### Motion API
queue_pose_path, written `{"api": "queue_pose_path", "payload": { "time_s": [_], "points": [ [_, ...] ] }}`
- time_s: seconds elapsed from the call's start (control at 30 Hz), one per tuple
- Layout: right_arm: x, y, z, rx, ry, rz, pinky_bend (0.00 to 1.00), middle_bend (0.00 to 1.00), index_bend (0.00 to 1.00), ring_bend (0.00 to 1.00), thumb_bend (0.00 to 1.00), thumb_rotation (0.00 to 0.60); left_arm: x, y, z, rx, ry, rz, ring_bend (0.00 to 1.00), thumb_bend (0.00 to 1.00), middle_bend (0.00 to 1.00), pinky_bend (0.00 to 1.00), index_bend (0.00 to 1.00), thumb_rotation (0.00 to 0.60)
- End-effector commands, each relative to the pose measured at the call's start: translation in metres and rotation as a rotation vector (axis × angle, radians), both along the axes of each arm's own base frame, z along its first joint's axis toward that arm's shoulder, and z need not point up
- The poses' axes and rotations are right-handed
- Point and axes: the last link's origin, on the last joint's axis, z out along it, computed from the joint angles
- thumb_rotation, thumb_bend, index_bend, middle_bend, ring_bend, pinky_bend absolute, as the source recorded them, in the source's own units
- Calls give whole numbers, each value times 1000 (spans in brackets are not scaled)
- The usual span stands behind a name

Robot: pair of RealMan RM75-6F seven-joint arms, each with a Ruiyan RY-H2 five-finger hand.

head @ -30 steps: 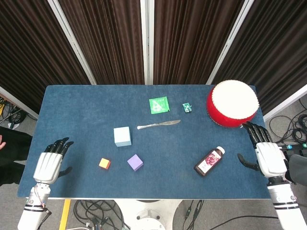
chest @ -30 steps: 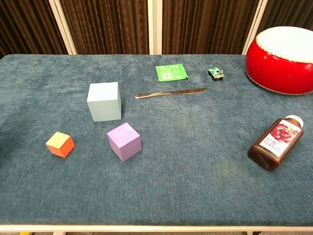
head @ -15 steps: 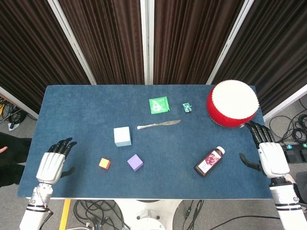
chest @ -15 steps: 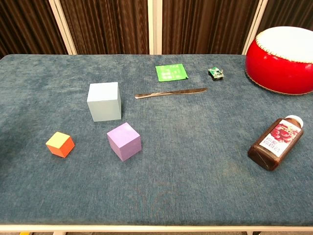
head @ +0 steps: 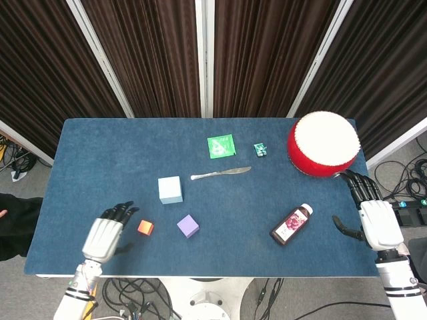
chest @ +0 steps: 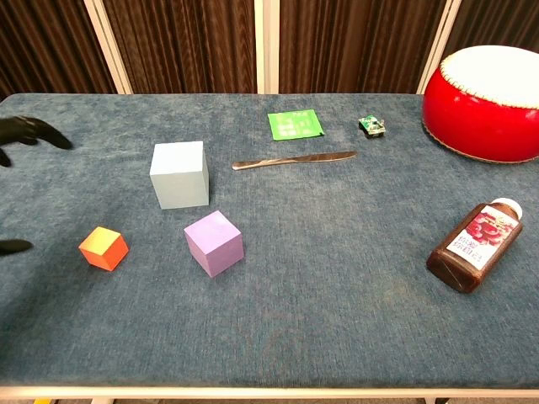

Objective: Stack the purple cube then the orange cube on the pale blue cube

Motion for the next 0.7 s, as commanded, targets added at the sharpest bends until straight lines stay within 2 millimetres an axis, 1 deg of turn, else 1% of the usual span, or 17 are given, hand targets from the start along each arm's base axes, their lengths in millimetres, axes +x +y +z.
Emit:
{"api": "queue_pose_path", "payload": {
  "time_s": [0.03,0.23,0.33,0.5,0.7],
  "points": [
    [-1,0,1,-1,-3,-1,0,27,0,0,218,600,26,-3,-16,-30,-39,6,201,158,269,306,257,600],
    [-2,-1,3,-9,-10,-7,0,27,0,0,218,600,55,-2,-41,-53,-91,83,226,158,311,326,257,600],
    [-3,-1,4,-8,-12,-9,0,27,0,0,217,600,67,0,-51,-71,-80,62,228,158,314,330,257,600],
    [-3,-1,7,-18,-18,-9,0,27,0,0,217,600,73,8,-59,-70,-48,-2,229,159,314,332,257,600],
    [-4,-3,7,-21,-18,-16,0,27,0,0,218,600,76,16,-67,-96,-62,8,229,158,319,332,257,600]
  ]
}}
